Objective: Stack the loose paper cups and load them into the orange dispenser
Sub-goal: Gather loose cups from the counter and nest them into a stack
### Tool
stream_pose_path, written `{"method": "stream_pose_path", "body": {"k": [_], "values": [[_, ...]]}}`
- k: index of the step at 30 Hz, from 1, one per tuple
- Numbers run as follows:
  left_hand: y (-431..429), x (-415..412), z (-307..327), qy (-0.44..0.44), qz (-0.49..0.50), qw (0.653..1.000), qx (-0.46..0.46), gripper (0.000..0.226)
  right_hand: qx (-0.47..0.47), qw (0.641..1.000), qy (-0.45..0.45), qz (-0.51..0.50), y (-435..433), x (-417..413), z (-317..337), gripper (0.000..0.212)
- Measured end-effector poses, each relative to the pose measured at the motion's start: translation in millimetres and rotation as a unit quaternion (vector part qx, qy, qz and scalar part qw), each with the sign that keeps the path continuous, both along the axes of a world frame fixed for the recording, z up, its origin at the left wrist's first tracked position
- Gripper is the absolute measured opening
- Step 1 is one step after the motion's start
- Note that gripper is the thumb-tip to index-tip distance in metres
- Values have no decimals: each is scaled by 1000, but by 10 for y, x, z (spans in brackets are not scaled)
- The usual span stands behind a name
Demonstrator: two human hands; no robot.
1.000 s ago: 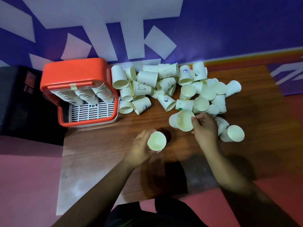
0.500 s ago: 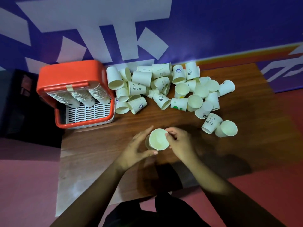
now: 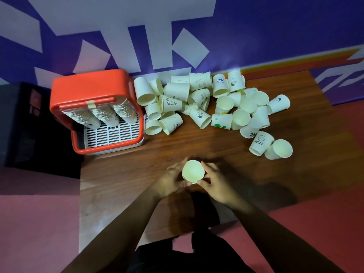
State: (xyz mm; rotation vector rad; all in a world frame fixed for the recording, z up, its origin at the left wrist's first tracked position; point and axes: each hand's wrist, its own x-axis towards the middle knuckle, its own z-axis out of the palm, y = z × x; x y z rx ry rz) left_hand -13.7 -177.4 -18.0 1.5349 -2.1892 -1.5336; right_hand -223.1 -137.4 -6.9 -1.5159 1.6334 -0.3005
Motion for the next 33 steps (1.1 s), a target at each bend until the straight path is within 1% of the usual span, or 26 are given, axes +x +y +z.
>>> {"method": "stream_pose_path", "body": {"k": [2,5,9,11,14,16,18,20,23,25,28,30,33], "values": [[-13,20,-1,-10,-6,1000,4,82,1,1000,19,11,45,40,-62,68],[-54,15,-18,-10,-11,1000,1,77,7,999,30,-10,87,106,-93,65],[-89,30,-8,-10,-18,1000,-11,77,-4,998,10,-58,132,75,-87,66],[-103,28,46,-23,9,999,-23,73,-35,995,-2,-96,146,-52,-65,63],[-171,-97,156,-8,84,995,-52,52,-101,984,17,-149,149,-451,33,52],[-218,-304,250,10,99,992,-76,41,-151,973,35,-173,131,-816,93,44],[-254,-657,344,9,98,988,-118,32,-190,961,58,-191,93,-1264,152,42],[-266,-1096,445,11,95,987,-133,28,-206,950,95,-213,66,-1735,174,45],[-292,-1737,529,14,76,989,-127,28,-199,944,145,-221,-5,-2311,114,62],[-338,-2154,521,7,76,990,-120,27,-169,948,172,-206,-87,-2604,53,76],[-426,-2599,443,-16,93,991,-92,22,-98,959,210,-162,-225,-2802,-53,96],[-489,-2793,390,-43,102,991,-72,22,-89,962,219,-137,-321,-2876,-141,100],[-589,-3009,340,-85,98,990,-54,25,-100,967,209,-110,-445,-2948,-243,92]]}}
